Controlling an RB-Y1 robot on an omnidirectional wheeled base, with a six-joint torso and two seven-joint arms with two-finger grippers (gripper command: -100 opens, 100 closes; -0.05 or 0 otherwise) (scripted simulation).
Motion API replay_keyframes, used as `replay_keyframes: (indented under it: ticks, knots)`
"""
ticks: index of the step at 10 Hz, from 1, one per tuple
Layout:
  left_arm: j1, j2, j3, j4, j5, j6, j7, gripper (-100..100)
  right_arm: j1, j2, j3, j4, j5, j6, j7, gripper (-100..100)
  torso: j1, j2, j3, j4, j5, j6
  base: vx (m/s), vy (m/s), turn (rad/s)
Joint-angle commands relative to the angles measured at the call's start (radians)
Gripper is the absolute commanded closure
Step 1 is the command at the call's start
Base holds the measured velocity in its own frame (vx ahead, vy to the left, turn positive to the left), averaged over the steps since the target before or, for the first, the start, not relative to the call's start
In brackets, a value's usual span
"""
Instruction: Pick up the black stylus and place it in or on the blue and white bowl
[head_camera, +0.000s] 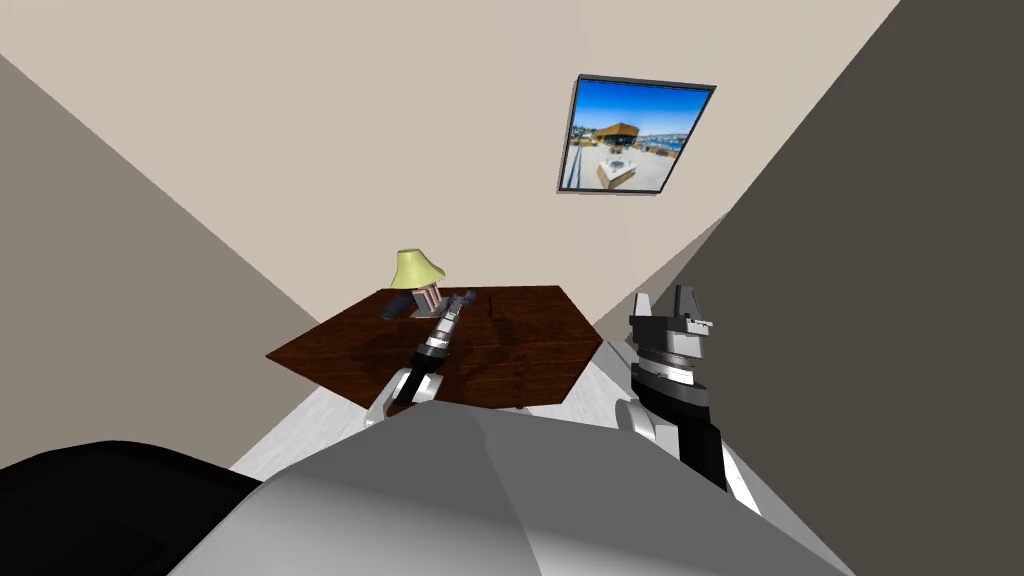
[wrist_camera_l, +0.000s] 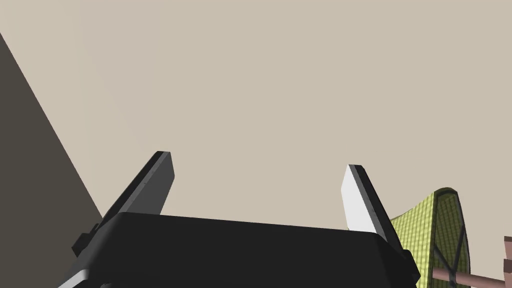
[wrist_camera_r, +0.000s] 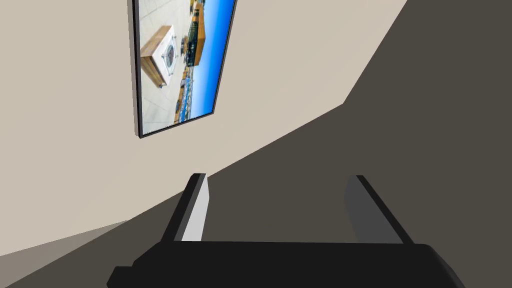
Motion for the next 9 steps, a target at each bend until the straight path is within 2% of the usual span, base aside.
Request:
replay_keyframes:
  ticks: [1,8,9]
  knots:
    - [-0.021,0.008,0.008,0.029,-0.026,0.019,-0.032,-100,0.0,0.0,0.0,0.0,0.0,0.0,0.0,0,0.0,0.0,0.0,0.0,0.0,0.0,-0.015,0.031,-0.176]
    - [-0.143,0.039,0.045,0.239,-0.148,0.06,-0.181,-100,0.0,0.0,0.0,0.0,0.0,0.0,0.0,0,0.0,0.0,0.0,0.0,0.0,0.0,-0.02,0.032,-0.211]
    - [-0.143,0.039,0.045,0.248,-0.148,0.06,-0.181,-100,0.0,0.0,0.0,0.0,0.0,0.0,0.0,0,0.0,0.0,0.0,0.0,0.0,0.0,-0.017,0.026,-0.043]
